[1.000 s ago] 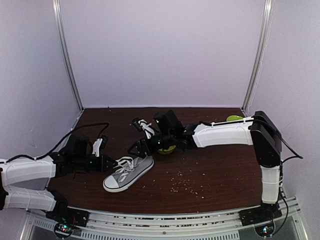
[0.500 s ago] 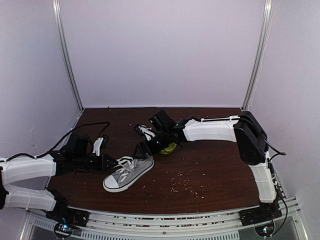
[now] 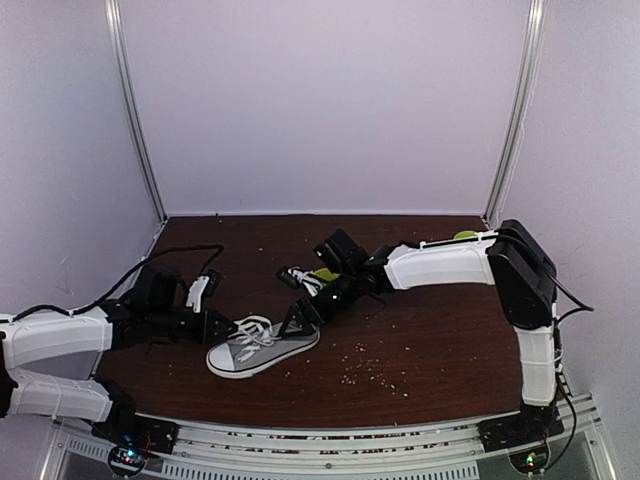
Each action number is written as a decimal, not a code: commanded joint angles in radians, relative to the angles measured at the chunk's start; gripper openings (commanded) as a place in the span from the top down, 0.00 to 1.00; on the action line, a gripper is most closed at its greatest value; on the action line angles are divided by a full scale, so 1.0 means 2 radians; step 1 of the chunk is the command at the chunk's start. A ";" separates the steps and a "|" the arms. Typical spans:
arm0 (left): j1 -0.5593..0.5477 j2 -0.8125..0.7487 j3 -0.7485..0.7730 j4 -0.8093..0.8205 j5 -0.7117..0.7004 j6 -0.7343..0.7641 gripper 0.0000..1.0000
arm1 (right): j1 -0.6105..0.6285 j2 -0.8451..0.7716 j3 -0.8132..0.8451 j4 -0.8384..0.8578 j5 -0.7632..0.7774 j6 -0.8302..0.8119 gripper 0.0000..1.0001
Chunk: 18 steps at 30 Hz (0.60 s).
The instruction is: Tie the shoes
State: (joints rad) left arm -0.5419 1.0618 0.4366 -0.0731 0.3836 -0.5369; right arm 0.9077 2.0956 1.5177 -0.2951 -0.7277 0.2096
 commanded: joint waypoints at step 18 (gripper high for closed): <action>0.004 0.008 0.020 0.037 0.064 0.053 1.00 | 0.052 -0.083 -0.055 0.023 0.109 0.057 0.20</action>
State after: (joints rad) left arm -0.5419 1.0641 0.4400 -0.0544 0.4728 -0.4675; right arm 1.0145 1.9850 1.3945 -0.3122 -0.6823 0.3199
